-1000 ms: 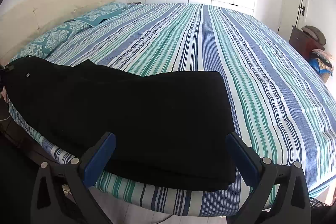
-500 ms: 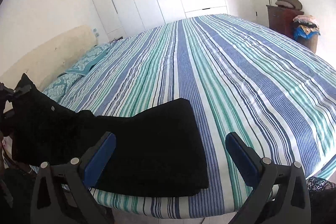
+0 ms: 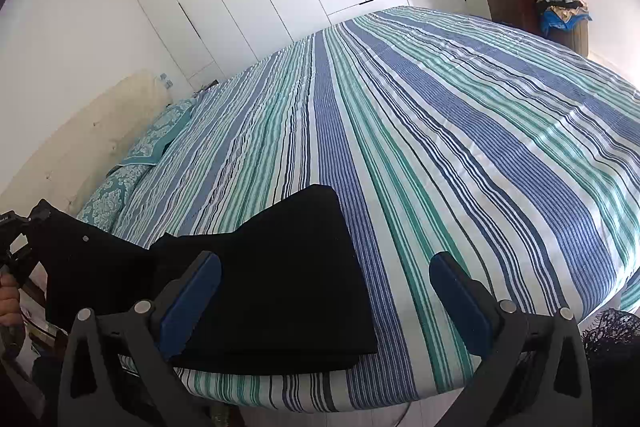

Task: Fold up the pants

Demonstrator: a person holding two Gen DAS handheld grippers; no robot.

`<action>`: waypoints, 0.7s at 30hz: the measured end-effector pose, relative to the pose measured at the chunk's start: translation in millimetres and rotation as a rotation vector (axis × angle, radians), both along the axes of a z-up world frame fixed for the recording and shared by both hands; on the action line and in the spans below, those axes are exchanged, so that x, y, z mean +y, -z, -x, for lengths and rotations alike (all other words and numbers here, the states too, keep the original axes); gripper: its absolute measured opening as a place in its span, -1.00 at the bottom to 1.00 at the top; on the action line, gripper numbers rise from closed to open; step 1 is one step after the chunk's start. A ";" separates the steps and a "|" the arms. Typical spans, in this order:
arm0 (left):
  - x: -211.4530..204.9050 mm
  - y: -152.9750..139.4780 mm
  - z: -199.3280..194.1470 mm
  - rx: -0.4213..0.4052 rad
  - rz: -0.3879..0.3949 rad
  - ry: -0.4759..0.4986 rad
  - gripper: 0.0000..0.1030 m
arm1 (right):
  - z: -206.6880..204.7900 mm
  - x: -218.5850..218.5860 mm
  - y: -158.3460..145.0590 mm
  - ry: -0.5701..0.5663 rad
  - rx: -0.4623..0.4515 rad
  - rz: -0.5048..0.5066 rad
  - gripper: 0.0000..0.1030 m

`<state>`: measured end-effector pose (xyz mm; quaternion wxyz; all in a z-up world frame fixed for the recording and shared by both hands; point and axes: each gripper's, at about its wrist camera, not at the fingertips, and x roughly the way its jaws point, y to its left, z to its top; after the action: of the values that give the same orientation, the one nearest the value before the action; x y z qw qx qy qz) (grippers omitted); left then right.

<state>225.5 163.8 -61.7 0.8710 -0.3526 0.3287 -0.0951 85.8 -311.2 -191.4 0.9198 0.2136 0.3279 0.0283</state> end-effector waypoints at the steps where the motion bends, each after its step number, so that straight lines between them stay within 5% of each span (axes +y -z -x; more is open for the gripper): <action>1: 3.1 -1.5 -0.8 0.003 -0.004 -0.007 -0.78 | 0.6 2.7 -0.4 -0.004 -0.003 0.004 1.00; 7: -58.2 -5.9 -5.0 -0.008 -0.024 0.110 -0.78 | 5.2 1.3 -7.2 0.025 -0.038 0.015 1.00; 11: -134.7 -21.1 -20.0 -0.032 -0.033 0.260 -0.78 | 13.1 -15.4 -7.4 0.083 -0.043 -0.004 1.00; 15: -226.7 -26.9 -38.5 -0.024 -0.138 0.426 -0.78 | 19.8 -39.3 -3.1 0.149 -0.033 -0.058 1.00; 18: -291.3 -6.8 -57.4 0.050 -0.224 0.506 -0.76 | 24.6 -55.7 -0.3 0.199 -0.034 -0.082 1.00; 21: -351.2 50.4 -84.7 0.264 -0.328 0.603 -0.58 | 27.6 -70.4 4.3 0.237 -0.024 -0.111 1.00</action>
<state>310.2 -187.4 -112.1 0.7988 -0.1048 0.5383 -0.2475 58.1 -381.6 -195.7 0.9074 0.3008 0.2871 -0.0600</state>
